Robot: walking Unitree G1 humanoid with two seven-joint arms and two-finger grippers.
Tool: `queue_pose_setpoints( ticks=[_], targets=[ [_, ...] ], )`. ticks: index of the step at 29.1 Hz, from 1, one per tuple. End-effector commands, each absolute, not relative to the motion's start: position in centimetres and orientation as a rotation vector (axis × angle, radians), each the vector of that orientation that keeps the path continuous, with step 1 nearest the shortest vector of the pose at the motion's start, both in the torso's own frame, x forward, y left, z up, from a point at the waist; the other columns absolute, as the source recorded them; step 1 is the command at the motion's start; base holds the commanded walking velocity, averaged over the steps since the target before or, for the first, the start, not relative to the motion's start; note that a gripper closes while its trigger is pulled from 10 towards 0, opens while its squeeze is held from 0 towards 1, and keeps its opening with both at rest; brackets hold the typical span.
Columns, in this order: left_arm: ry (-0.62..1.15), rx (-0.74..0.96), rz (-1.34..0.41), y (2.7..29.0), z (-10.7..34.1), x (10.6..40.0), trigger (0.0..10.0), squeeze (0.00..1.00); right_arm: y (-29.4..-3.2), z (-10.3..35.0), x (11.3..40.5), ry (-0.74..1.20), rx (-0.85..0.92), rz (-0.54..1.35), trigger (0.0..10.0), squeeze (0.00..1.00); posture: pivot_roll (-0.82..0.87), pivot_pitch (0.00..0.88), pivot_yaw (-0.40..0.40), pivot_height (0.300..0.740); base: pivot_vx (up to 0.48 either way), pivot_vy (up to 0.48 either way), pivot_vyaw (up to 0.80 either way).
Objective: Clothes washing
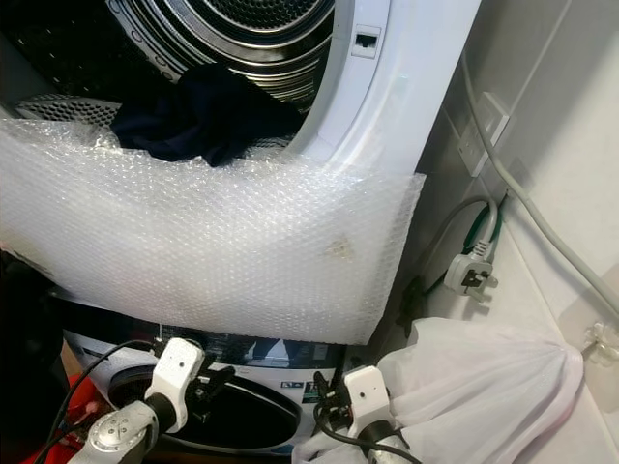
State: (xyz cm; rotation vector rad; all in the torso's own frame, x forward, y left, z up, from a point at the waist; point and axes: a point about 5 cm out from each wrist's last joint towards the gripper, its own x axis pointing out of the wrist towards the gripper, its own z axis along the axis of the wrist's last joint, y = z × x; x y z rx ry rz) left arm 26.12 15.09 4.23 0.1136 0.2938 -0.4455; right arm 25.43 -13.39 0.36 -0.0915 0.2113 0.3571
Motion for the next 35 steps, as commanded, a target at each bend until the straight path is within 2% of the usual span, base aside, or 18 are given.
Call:
queue_pose_setpoints(
  ticks=[1,8,14,23,35],
  targets=[
    [0.309,0.138,-0.433,15.2,4.1,25.9,10.0,0.00,-13.5,0.8,25.8,0.194,-0.070,0.350,10.0,0.00,0.23,0.121,-0.123,0.740,0.000,0.000,0.00],
    [0.321,0.159,-0.416,15.7,3.6,25.1,10.0,0.00,-13.1,0.5,25.6,0.209,-0.074,0.365,10.0,0.00,0.24,0.119,-0.137,0.740,0.000,0.000,0.00],
    [0.325,0.162,-0.410,14.6,3.3,24.7,10.0,0.00,-13.4,0.6,25.7,0.215,-0.102,0.402,10.0,0.00,0.25,0.120,-0.155,0.740,0.000,0.000,0.00],
    [0.301,0.156,-0.403,14.0,3.5,24.5,10.0,0.00,-13.6,1.0,26.5,0.211,-0.112,0.405,10.0,0.00,0.27,0.129,-0.172,0.740,0.000,0.394,0.00],
    [0.305,0.173,-0.393,13.9,3.3,24.3,10.0,0.00,-13.3,0.9,26.4,0.213,-0.114,0.424,10.0,0.00,0.27,0.137,-0.176,0.740,0.000,0.000,0.00]
  ],
)
